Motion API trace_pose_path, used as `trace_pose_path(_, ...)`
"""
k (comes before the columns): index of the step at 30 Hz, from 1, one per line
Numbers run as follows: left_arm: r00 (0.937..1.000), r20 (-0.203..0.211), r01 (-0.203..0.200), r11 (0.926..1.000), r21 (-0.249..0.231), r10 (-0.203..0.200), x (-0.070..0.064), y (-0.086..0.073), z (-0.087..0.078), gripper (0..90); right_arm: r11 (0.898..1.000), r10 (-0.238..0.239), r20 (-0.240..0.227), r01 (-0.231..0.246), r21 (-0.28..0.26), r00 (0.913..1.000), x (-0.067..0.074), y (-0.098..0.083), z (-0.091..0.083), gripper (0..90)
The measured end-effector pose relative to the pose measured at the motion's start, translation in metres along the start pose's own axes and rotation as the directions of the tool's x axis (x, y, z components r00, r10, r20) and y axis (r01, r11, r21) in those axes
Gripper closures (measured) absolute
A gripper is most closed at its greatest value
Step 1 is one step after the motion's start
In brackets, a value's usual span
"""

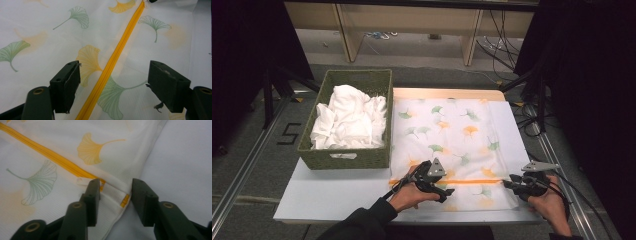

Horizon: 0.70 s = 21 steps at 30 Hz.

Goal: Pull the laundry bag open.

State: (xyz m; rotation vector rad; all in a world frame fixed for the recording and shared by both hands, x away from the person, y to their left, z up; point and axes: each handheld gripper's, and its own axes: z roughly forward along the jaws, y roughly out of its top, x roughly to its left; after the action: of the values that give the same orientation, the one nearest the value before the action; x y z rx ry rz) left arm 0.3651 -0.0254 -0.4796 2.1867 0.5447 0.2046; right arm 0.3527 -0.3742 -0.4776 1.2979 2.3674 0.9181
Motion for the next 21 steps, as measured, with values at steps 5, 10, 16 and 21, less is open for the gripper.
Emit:
trace_pose_path(5,0.9998,0.008,-0.016,0.9999,-0.001,0.016,-0.003,0.006,0.008,25.9,1.000,0.021,-0.031,-0.022,-0.017,0.9993,0.001,0.000,0.001,79.6)
trace_pose_path(10,0.9995,0.027,-0.012,0.9998,-0.017,0.013,-0.007,0.014,0.016,27.7,0.998,-0.039,-0.037,0.037,-0.043,0.9986,0.001,0.001,0.003,84.9)
trace_pose_path(16,0.9979,0.063,-0.018,0.9996,-0.024,0.019,-0.010,0.024,0.026,32.1,0.993,-0.073,-0.005,0.072,-0.097,0.9973,0.008,0.012,-0.006,85.0)
trace_pose_path(21,0.9951,0.094,-0.028,0.9988,-0.040,0.032,-0.015,0.031,0.036,38.2,0.982,-0.118,0.027,0.121,-0.145,0.9927,0.014,0.023,-0.019,85.0)
